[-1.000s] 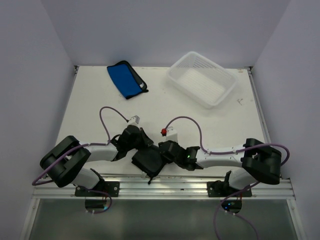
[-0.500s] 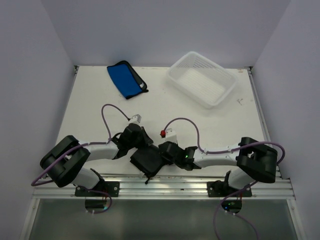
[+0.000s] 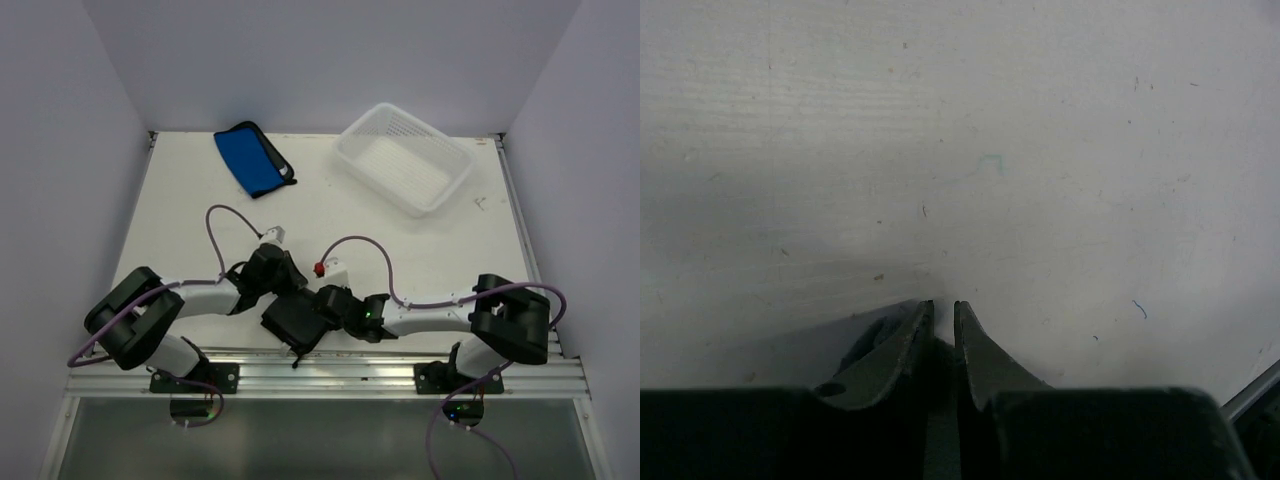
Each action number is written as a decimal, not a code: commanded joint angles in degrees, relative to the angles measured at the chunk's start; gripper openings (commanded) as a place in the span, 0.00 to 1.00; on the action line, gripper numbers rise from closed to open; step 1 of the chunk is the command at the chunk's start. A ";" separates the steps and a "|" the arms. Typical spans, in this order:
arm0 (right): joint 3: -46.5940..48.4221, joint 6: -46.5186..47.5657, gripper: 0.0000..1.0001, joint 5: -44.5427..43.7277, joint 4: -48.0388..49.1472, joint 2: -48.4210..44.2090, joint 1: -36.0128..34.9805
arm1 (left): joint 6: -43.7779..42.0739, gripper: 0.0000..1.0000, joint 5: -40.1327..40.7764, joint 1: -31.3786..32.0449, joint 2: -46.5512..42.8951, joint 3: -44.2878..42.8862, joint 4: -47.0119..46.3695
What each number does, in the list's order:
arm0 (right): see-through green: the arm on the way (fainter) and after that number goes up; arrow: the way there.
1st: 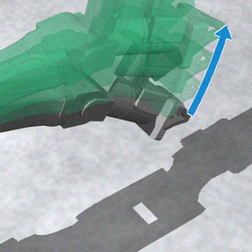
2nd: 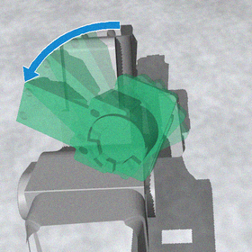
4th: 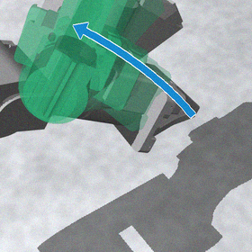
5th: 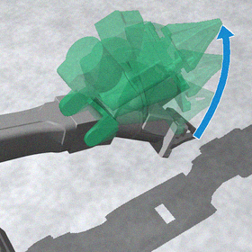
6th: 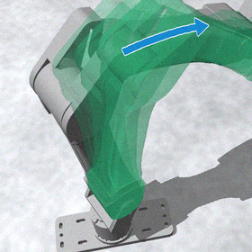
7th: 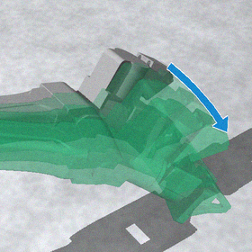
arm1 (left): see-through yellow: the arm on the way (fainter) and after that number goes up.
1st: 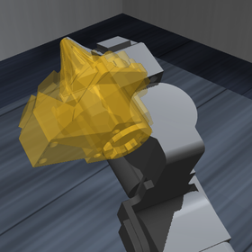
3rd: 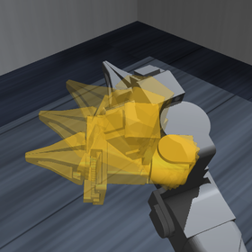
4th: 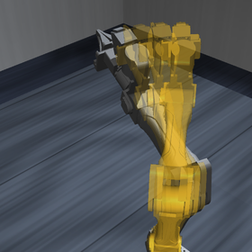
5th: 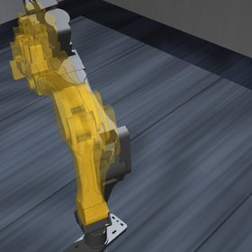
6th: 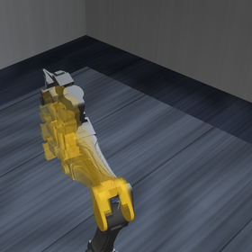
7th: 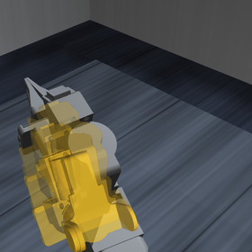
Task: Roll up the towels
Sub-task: Roll the towel
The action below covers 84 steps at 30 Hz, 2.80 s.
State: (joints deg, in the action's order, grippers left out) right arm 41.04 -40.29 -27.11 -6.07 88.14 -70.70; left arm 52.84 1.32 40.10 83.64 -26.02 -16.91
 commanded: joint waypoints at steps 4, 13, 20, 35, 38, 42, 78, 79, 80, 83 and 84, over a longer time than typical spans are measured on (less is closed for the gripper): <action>4.22 3.46 0.00 -12.25 -1.23 0.98 -4.45 | -5.72 0.18 1.32 -2.65 2.67 -9.30 4.86; 15.72 2.77 0.00 -31.05 -5.43 12.83 -5.15 | -12.06 0.24 -0.97 -7.84 5.92 -24.51 12.95; 22.68 -4.25 0.00 -36.51 -10.62 19.70 -4.89 | -11.36 0.23 -3.60 -8.10 8.03 -27.94 13.13; 22.78 -29.84 0.00 -28.96 -21.80 21.81 -4.97 | -8.45 0.21 -5.37 -8.02 5.57 -19.95 7.94; 20.94 -33.17 0.00 -27.04 -19.78 20.76 -5.68 | -8.45 0.21 -5.19 -8.02 4.79 -19.95 8.73; 18.38 -32.75 0.00 -25.53 -14.69 18.56 -6.29 | -8.72 0.21 -4.22 -8.02 1.72 -19.33 9.70; 34.19 4.51 0.00 -25.00 -24.34 32.34 -14.29 | -9.24 0.17 -3.95 -6.87 0.48 -2.72 4.78; 35.68 5.22 0.00 -25.01 -24.87 33.06 -14.47 | -9.85 0.17 -4.31 -6.96 0.48 -2.81 4.26; 36.39 6.53 0.00 -24.48 -25.22 33.76 -14.64 | -10.03 0.17 -4.57 -7.05 0.48 -2.98 4.16; 40.08 8.73 0.00 -23.17 -27.68 37.18 -14.82 | -10.82 0.17 -5.28 -7.05 0.56 -3.42 4.25; 41.13 8.91 0.00 -23.16 -28.90 37.98 -14.82 | -11.00 0.17 -5.02 -7.05 0.56 -3.60 4.69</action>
State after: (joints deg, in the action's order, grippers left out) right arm 78.11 -38.41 -56.42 -32.95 121.01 -83.74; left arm 44.34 -4.91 32.14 84.07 -29.23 -11.64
